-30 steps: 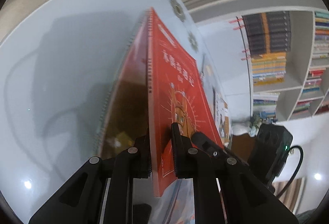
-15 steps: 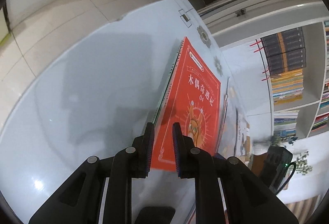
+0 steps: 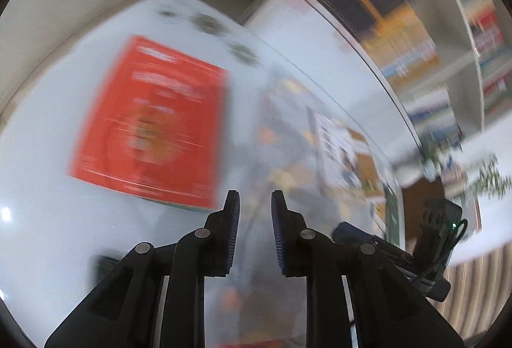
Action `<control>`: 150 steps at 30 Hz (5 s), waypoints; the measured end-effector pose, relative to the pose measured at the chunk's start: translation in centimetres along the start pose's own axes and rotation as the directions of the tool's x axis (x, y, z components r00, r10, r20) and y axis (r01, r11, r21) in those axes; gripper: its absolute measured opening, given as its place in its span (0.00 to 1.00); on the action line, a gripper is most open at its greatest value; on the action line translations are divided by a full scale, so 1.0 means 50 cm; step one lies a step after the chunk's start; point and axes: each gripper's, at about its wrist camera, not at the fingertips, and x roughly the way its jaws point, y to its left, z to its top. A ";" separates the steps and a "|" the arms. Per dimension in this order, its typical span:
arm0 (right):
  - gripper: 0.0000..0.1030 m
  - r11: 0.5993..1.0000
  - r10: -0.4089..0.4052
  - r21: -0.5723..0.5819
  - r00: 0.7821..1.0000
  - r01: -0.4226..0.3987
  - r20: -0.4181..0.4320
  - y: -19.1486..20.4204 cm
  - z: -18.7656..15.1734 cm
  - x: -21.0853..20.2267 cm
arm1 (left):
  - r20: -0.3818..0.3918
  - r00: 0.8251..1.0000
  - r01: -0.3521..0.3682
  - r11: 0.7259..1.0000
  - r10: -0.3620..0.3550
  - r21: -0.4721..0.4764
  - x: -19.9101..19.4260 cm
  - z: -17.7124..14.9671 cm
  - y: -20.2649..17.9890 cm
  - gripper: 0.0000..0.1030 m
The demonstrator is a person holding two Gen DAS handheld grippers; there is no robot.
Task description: Organize books
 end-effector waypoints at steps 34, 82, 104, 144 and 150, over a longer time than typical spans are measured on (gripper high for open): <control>0.57 0.942 -0.336 0.069 0.931 0.329 0.142 -0.411 0.040 -0.287 | 0.007 0.947 -0.312 0.916 0.321 0.253 0.293 -0.044 -0.424 0.25; 0.44 0.984 -0.175 -0.052 0.977 0.170 -0.120 -0.445 -0.103 -0.135 | -0.390 0.919 0.131 0.974 -0.050 0.184 0.374 -0.286 -0.314 0.50; 0.44 0.986 -0.023 0.160 0.995 0.037 -0.092 -0.529 -0.240 -0.193 | -0.296 0.926 0.235 0.971 -0.235 -0.037 0.358 -0.346 -0.306 0.23; 0.34 0.993 0.116 -0.044 0.990 -0.113 0.084 -0.270 -0.126 -0.254 | -0.183 0.882 0.432 0.900 -0.435 -0.059 0.200 -0.196 -0.287 0.10; 0.34 0.979 0.147 -0.160 0.979 -0.125 0.138 -0.106 -0.028 -0.228 | -0.063 0.900 0.432 0.902 -0.432 -0.004 0.066 -0.092 -0.209 0.10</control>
